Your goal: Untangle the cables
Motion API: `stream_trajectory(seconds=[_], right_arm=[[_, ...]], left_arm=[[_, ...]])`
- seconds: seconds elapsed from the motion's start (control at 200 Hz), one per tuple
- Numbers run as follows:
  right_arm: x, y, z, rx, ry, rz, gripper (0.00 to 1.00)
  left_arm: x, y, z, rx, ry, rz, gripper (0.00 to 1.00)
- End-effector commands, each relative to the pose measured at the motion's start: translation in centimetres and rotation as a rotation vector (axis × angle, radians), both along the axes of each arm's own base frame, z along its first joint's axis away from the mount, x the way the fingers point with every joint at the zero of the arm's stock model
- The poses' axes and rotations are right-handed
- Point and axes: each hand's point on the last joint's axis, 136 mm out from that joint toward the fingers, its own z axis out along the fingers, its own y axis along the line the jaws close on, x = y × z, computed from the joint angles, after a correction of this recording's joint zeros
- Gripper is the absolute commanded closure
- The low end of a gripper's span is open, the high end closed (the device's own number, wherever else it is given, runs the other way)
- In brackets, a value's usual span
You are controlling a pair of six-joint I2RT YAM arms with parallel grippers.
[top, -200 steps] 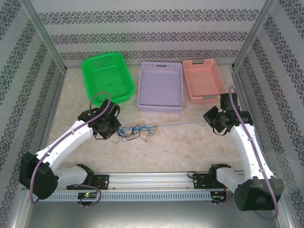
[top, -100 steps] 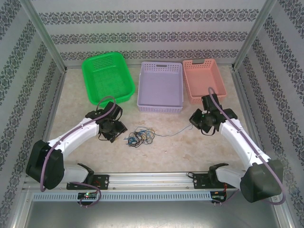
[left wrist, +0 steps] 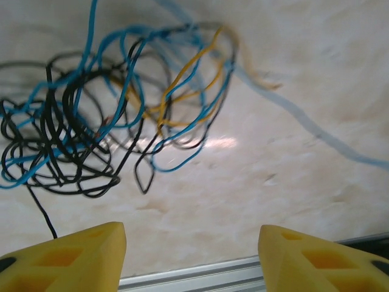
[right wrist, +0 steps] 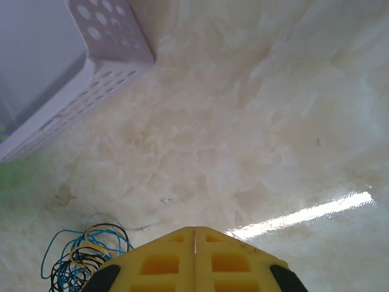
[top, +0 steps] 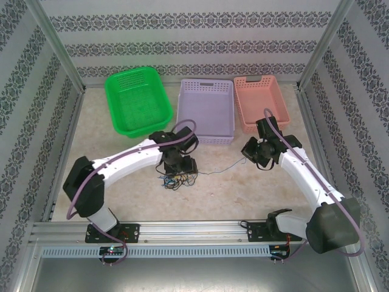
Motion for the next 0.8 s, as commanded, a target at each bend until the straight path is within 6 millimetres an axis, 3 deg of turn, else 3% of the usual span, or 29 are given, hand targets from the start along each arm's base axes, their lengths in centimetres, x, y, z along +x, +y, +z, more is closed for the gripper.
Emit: stream_trajectory(seconds=[0.0, 0.165, 0.245, 0.315, 0.375, 0.43, 0.47, 0.64, 0.799], right_arm=[[0.3, -0.6, 0.9, -0.044, -0.017, 0.007, 1.00], [0.3, -0.8, 1.4, -0.043, -0.036, -0.001, 1.00], [0.4, -0.9, 2.0, -0.046, -0.053, -0.006, 1.00], [0.6, -1.2, 2.9, -0.058, -0.073, -0.009, 1.00], [0.8, -1.4, 4.1, -0.067, -0.097, -0.011, 1.00], [1.3, -2.0, 5.7, -0.088, -0.136, -0.019, 1.00], [1.6, -2.7, 7.2, -0.113, -0.165, -0.035, 1.00], [3.3, -6.7, 14.6, -0.205, -0.328, -0.151, 1.00], [4.8, -8.7, 21.7, -0.265, -0.491, -0.207, 1.00]], left_arm=[[-0.9, 2.2, -1.8, 0.162, 0.050, -0.025, 0.38], [0.6, 1.0, -4.9, 0.191, 0.055, -0.027, 0.36], [1.3, 1.7, -6.8, 0.263, 0.044, -0.051, 0.38], [1.9, 2.9, -7.8, 0.343, 0.016, -0.073, 0.47], [2.4, 4.3, -8.0, 0.407, -0.009, -0.082, 0.69], [2.7, 5.8, -7.7, 0.463, -0.033, -0.077, 0.90], [2.9, 7.0, -7.4, 0.492, -0.046, -0.067, 1.00], [3.0, 11.0, -6.9, 0.476, -0.038, 0.014, 1.00], [2.8, 12.9, -7.0, 0.430, -0.008, 0.060, 1.00]])
